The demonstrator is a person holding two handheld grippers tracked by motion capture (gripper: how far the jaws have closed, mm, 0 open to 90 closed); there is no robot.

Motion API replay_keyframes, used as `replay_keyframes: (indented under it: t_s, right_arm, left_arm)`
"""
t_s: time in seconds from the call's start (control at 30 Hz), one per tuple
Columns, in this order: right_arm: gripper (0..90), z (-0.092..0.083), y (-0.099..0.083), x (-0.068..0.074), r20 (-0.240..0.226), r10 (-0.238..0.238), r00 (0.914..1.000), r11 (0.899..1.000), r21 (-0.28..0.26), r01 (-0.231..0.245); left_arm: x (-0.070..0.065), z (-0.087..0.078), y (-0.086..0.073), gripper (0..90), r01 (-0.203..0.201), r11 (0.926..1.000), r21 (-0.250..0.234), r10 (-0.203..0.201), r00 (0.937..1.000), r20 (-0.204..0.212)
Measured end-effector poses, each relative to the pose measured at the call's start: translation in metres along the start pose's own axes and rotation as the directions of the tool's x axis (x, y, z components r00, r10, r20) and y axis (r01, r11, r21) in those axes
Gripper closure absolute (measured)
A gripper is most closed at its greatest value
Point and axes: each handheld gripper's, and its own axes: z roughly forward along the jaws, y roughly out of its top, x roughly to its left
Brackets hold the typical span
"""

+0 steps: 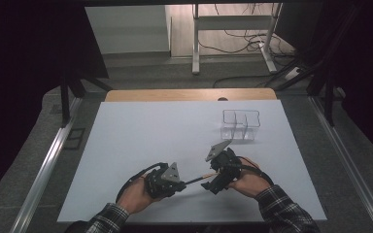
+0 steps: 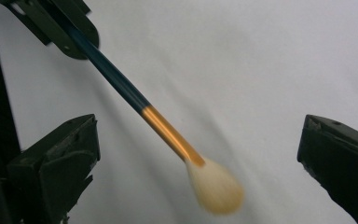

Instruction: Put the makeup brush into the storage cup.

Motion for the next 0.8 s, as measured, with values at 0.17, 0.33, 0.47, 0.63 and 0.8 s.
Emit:
replay_keyframes:
  t_s: [0.17,0.33,0.47,0.63,0.8]
  right_arm:
    - [0.0,-0.002,-0.005,0.001,0.032,-0.002,0.9995,0.999,-0.033,0.003]
    - [0.0,-0.006,-0.012,0.0,0.058,0.027,0.998,0.998,-0.065,-0.023]
    - [0.0,-0.011,-0.018,-0.003,0.065,0.066,0.9957,0.994,-0.095,-0.059]
    - [0.0,-0.017,-0.027,-0.007,0.065,0.108,0.992,0.987,-0.128,-0.099]
    - [0.0,-0.02,-0.034,-0.007,0.062,0.149,0.9869,0.979,-0.148,-0.138]
  left_arm:
    - [0.002,-0.002,-0.003,84.7,0.026,0.9997,-0.005,-0.026,0.9997,0.003]
    - [0.002,-0.005,-0.005,84.7,0.036,0.9993,-0.013,-0.036,0.9993,-0.003]
    - [0.003,-0.009,-0.008,84.7,0.054,0.9983,-0.02,-0.054,0.9985,-0.007]
    - [0.004,-0.014,-0.011,84.7,0.082,0.9954,-0.048,-0.083,0.9965,-0.007]
    - [0.004,-0.023,-0.015,84.7,0.12,0.9878,-0.099,-0.121,0.9927,0.0]
